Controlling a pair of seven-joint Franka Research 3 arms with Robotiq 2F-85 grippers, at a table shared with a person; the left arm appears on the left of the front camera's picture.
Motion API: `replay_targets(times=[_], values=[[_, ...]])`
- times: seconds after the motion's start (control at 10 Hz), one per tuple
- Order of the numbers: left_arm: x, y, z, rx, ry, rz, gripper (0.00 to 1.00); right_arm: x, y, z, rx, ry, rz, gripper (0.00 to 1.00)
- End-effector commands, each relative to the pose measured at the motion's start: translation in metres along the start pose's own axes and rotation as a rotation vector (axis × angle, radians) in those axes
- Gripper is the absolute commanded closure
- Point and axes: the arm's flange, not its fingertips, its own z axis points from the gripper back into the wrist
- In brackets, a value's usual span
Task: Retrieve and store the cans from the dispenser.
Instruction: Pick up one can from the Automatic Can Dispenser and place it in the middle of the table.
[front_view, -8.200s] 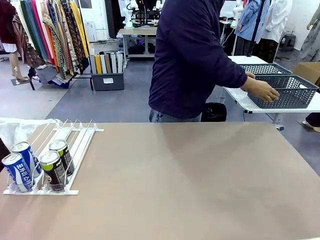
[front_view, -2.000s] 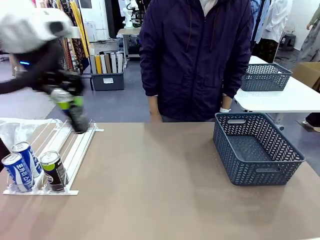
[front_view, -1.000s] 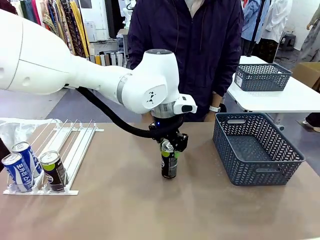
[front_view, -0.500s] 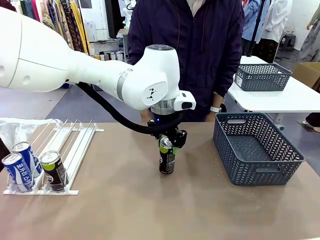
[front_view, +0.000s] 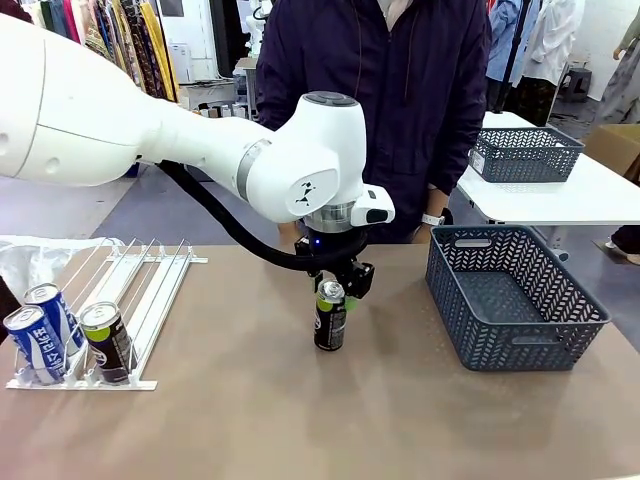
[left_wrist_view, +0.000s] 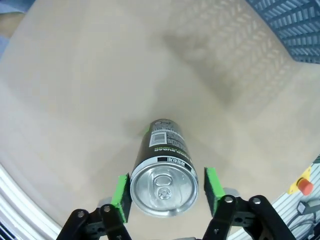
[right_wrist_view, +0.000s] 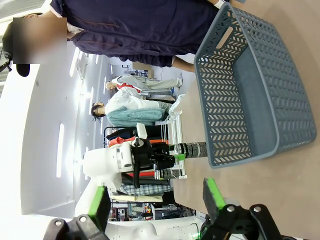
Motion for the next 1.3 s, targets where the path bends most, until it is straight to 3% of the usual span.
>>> replay_targets(times=[0.0, 0.1, 0.3, 0.5, 0.6, 0.8, 1.0, 1.1, 1.2], values=[[-0.013, 0.003, 0.012, 0.038, -0.037, 0.014, 0.0, 0.0, 0.003, 0.001, 0.006, -0.001, -0.004, 0.0], [-0.015, 0.005, 0.021, 0.033, -0.054, 0.02, 0.0, 0.0, 0.003, 0.001, 0.006, -0.001, -0.004, 0.0], [-0.036, 0.022, 0.085, 0.039, -0.135, 0.03, 0.0, 0.0, 0.003, 0.001, 0.006, -0.001, -0.004, 0.0], [-0.089, 0.061, 0.168, -0.126, -0.161, -0.024, 0.0, 0.0, 0.003, 0.001, 0.006, -0.001, -0.004, 0.0], [-0.136, 0.103, 0.208, -0.237, -0.234, -0.011, 0.0, 0.0, 0.003, 0.001, 0.006, -0.001, -0.004, 0.0], [-0.24, 0.193, 0.253, -0.4, -0.309, 0.15, 0.0, 0.0, 0.003, 0.001, 0.006, -0.001, -0.004, 0.0], [-0.363, 0.288, 0.26, -0.697, -0.46, 0.274, 0.0, 0.0, 0.003, 0.001, 0.006, -0.001, -0.004, 0.0], [-0.413, 0.323, 0.249, -0.774, -0.509, 0.431, 0.0, 0.0, 0.003, 0.001, 0.006, -0.001, -0.004, 0.0], [-0.455, 0.347, 0.232, -0.891, -0.594, 0.446, 0.0, 0.0, 0.003, 0.001, 0.006, -0.001, -0.004, 0.0]])
